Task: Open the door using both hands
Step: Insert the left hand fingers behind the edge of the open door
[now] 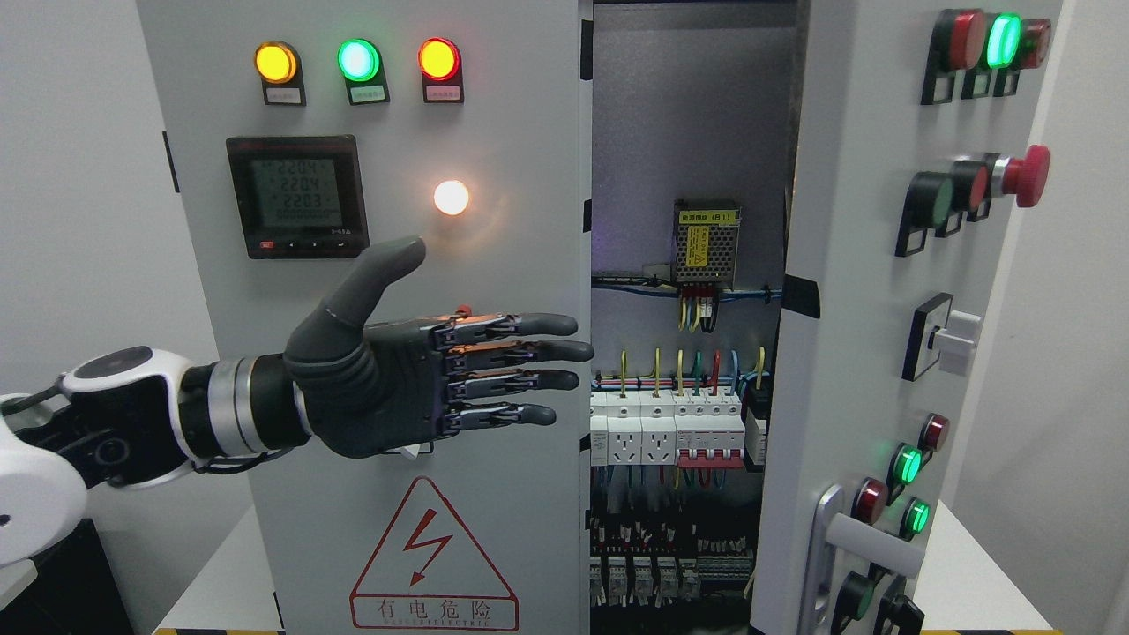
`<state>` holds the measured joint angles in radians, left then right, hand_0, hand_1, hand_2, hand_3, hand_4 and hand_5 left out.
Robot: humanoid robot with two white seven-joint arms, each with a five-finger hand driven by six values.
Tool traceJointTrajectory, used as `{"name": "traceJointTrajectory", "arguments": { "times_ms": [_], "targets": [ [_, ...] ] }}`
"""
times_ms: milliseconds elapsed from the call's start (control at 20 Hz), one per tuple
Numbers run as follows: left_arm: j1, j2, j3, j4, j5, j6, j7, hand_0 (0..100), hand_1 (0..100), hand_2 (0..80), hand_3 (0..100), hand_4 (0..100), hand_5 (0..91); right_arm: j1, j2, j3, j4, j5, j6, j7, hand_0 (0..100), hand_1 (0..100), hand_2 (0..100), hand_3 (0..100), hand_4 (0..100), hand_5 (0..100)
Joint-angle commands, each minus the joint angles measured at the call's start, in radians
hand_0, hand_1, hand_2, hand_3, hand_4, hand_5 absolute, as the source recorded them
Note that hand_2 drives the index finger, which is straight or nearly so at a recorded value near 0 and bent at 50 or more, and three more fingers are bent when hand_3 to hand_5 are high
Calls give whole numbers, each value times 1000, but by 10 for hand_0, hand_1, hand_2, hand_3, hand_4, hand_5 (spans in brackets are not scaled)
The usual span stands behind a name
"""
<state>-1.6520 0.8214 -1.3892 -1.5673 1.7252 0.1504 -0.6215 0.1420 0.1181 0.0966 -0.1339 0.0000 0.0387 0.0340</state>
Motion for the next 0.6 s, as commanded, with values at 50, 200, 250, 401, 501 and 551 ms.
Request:
{"name": "traceJointTrajectory", "arguments": {
  "times_ms": [50, 200, 250, 401, 501, 551],
  "targets": [
    [-12, -243, -4, 3, 19, -5, 57, 0, 0, 0, 0, 31, 0, 1, 0, 0, -1, -25, 1, 0, 0, 0, 0, 0, 0, 0],
    [-12, -281, 1, 4, 42, -5, 97, 0, 0, 0, 0, 30, 0, 1, 0, 0, -1, -25, 1, 0, 0, 0, 0, 0, 0, 0],
    [-14, -289, 5, 6, 62, -5, 109, 0, 0, 0, 0, 30, 0, 1, 0, 0, 0, -25, 0, 0, 0, 0, 0, 0, 0, 0],
    [-23, -318, 7, 6, 96, -5, 132, 0, 0, 0, 0, 31, 0, -1, 0, 0, 0, -25, 0, 0, 0, 0, 0, 0, 0, 0],
    [-28, -343, 7, 7, 99, -5, 135, 0, 0, 0, 0, 31, 0, -1, 0, 0, 0, -25, 1, 0, 0, 0, 0, 0, 0, 0],
    [-28, -353, 9, 7, 103, -5, 137, 0, 0, 0, 0, 31, 0, -1, 0, 0, -1, -25, 0, 0, 0, 0, 0, 0, 0, 0]
  ]
}}
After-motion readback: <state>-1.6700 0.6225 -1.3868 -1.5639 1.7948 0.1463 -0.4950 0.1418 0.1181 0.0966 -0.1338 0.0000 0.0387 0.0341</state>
